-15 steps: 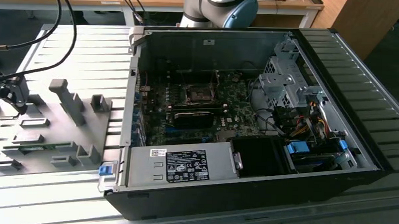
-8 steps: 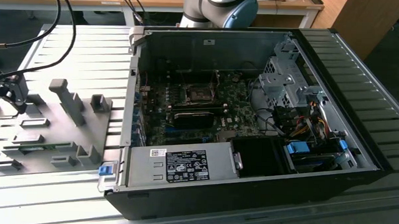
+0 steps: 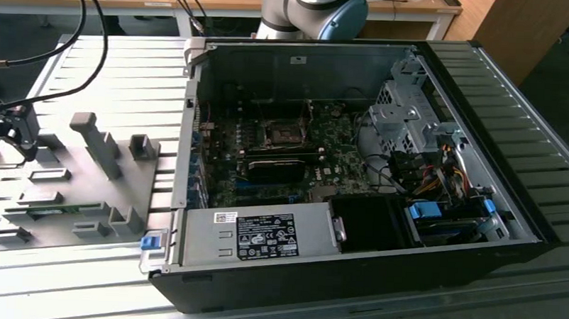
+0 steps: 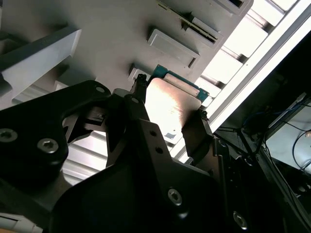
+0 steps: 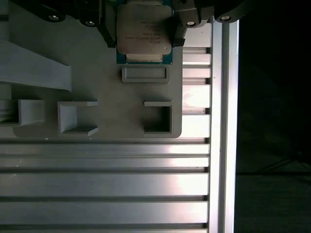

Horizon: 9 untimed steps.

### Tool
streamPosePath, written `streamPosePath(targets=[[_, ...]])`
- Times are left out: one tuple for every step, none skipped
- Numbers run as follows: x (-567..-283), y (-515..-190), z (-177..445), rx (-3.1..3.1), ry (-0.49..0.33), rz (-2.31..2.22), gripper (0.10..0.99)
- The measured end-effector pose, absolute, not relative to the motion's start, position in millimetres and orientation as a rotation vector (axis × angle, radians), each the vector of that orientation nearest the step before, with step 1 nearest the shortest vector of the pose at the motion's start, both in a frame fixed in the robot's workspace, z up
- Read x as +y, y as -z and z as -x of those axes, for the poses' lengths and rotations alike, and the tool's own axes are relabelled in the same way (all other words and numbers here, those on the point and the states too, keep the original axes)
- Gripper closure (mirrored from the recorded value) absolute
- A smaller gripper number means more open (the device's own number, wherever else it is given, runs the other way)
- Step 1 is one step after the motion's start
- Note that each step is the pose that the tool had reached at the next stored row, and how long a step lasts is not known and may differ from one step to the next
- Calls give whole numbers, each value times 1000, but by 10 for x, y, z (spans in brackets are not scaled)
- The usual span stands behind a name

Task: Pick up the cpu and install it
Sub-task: 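Pick up the cpu and move it towards the insertion slot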

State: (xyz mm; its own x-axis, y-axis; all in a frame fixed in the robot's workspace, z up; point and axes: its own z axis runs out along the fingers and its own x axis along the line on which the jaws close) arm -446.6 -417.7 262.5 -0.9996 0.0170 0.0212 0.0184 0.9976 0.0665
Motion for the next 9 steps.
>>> streamPosePath(targets=[[-4177,-2628,4466,-3119,104,28,541],[-4177,-2631,4466,-3119,104,28,541],[-4177,-2638,4466,-3119,104,28,541],[-4177,-2643,4466,-3119,104,28,541],[-4177,-2649,4466,-3119,104,28,541],[-4177,-2654,4466,-3119,104,28,541],[-4177,-2657,4466,-3119,104,28,541],[-4177,-2663,4466,-3119,104,28,541],[-4177,-2674,4466,-3119,104,28,541]])
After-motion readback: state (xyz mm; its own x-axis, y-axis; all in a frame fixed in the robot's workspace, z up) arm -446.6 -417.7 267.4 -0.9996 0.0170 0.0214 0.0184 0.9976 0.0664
